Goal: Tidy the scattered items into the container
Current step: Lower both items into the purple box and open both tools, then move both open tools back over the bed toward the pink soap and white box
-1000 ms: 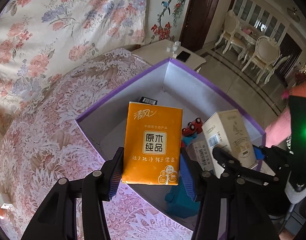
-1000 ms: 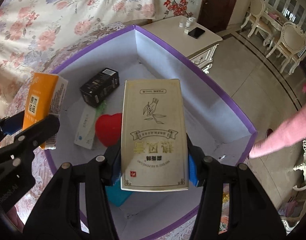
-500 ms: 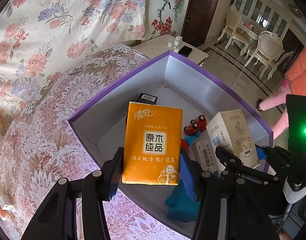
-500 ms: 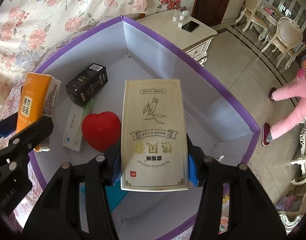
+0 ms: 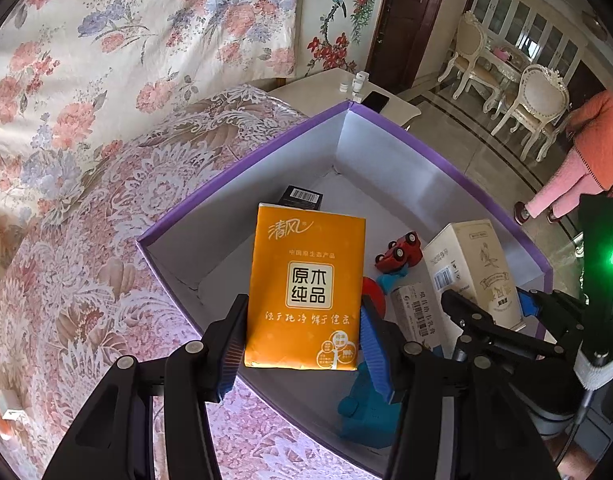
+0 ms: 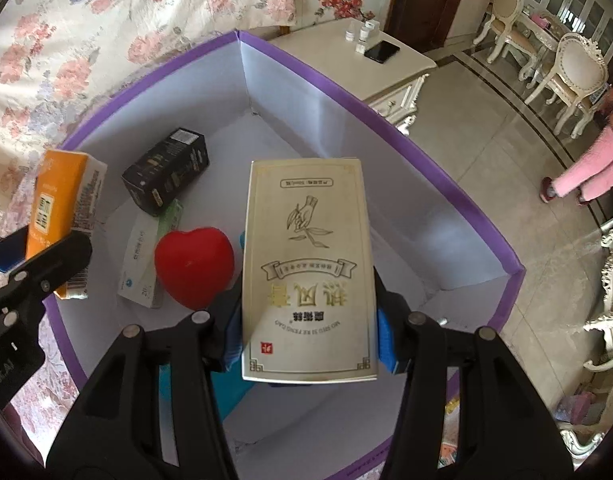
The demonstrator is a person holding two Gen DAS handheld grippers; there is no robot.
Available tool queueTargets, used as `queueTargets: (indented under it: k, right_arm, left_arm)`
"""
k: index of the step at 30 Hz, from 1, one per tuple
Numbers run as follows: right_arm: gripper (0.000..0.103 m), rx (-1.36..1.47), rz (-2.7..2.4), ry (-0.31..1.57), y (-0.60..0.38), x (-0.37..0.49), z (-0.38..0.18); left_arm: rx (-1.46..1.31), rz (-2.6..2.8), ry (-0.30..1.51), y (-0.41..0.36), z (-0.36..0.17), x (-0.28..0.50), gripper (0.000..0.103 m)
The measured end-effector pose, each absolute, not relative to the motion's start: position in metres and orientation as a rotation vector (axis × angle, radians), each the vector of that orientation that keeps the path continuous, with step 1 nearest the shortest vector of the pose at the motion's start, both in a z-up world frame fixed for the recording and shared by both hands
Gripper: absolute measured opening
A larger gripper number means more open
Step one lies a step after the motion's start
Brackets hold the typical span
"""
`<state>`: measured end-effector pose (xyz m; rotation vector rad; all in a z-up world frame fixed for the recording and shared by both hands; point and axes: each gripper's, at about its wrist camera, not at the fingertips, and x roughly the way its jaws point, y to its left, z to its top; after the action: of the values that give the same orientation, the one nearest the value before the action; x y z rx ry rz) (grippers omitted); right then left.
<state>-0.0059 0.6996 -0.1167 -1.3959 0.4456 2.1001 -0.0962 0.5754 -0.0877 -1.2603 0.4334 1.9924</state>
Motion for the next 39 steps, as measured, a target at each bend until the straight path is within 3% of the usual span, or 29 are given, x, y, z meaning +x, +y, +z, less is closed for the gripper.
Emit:
queueTargets:
  k: [28,32,39]
  right_arm:
    - [0.056,-1.407,2.084,0.449,0.736,-0.004,-0.115]
    - [0.070,-1.392,2.091,0.447,0.736,-0.005,-0.111]
    - [0.071,-1.377,2.101,0.442,0.733,-0.008,-0.106]
  left_arm:
    - [-1.229,1.953,0.420,0.630,-0.089,-0.114,0.056]
    - [-1.233,1.952,0.406,0.630,-0.087,-0.115,0.056]
    - [-1.217,1.946,0.399,0.627,-0.081,-0.108,0.056]
